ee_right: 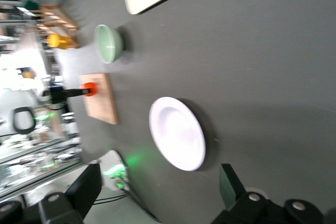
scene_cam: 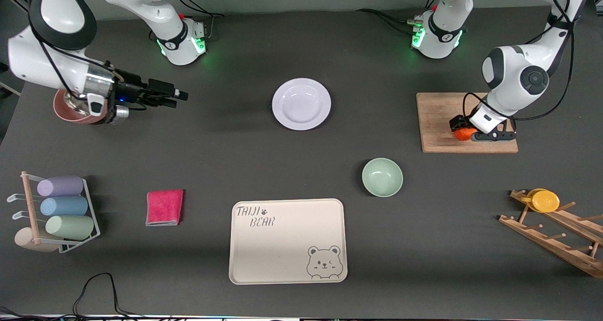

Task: Place orange and plate with both arms
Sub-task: 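Lift the orange and carry it over the white plate with the left gripper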

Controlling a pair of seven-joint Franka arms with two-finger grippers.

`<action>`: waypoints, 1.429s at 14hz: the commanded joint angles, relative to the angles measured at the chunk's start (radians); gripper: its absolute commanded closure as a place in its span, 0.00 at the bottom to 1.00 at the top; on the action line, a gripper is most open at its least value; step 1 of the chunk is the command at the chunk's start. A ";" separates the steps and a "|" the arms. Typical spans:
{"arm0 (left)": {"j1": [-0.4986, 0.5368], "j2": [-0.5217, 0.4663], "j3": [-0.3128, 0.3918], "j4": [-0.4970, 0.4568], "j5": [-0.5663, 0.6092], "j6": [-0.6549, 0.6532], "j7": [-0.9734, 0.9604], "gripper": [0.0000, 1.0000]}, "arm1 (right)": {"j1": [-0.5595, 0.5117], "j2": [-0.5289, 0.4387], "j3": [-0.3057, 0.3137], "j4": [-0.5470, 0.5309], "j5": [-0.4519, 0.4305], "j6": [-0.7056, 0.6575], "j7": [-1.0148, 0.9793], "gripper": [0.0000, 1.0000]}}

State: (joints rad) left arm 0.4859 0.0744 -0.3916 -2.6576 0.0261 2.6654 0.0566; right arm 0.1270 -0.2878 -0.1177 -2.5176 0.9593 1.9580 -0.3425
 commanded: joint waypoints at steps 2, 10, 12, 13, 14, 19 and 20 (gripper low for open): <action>0.003 0.002 -0.003 0.004 0.017 0.007 -0.021 0.80 | 0.010 0.080 -0.016 -0.089 0.211 0.022 -0.243 0.00; 0.000 -0.028 -0.006 0.065 0.017 -0.096 -0.031 0.85 | 0.014 0.462 -0.014 -0.128 0.565 -0.062 -0.899 0.00; 0.002 -0.030 -0.006 0.068 0.017 -0.098 -0.029 0.85 | 0.045 0.509 -0.016 -0.128 0.627 -0.071 -0.963 0.00; 0.002 -0.038 -0.006 0.079 0.015 -0.114 -0.032 0.85 | 0.046 0.528 -0.014 -0.128 0.639 -0.071 -0.986 0.00; -0.003 -0.063 -0.010 0.105 0.015 -0.181 -0.050 0.85 | 0.046 0.545 -0.013 -0.128 0.653 -0.073 -1.009 0.00; -0.226 -0.160 -0.113 0.330 -0.084 -0.619 -0.424 0.85 | 0.046 0.624 -0.013 -0.130 0.668 -0.116 -1.124 0.00; -0.296 -0.156 -0.128 0.365 -0.145 -0.645 -0.502 0.85 | 0.046 0.624 -0.013 -0.133 0.668 -0.117 -1.135 0.00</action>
State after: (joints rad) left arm 0.3145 -0.0596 -0.4957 -2.3581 -0.0448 2.1052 -0.2842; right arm 0.1646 0.3104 -0.1248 -2.6594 1.5947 1.8631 -1.4224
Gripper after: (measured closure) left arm 0.304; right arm 0.000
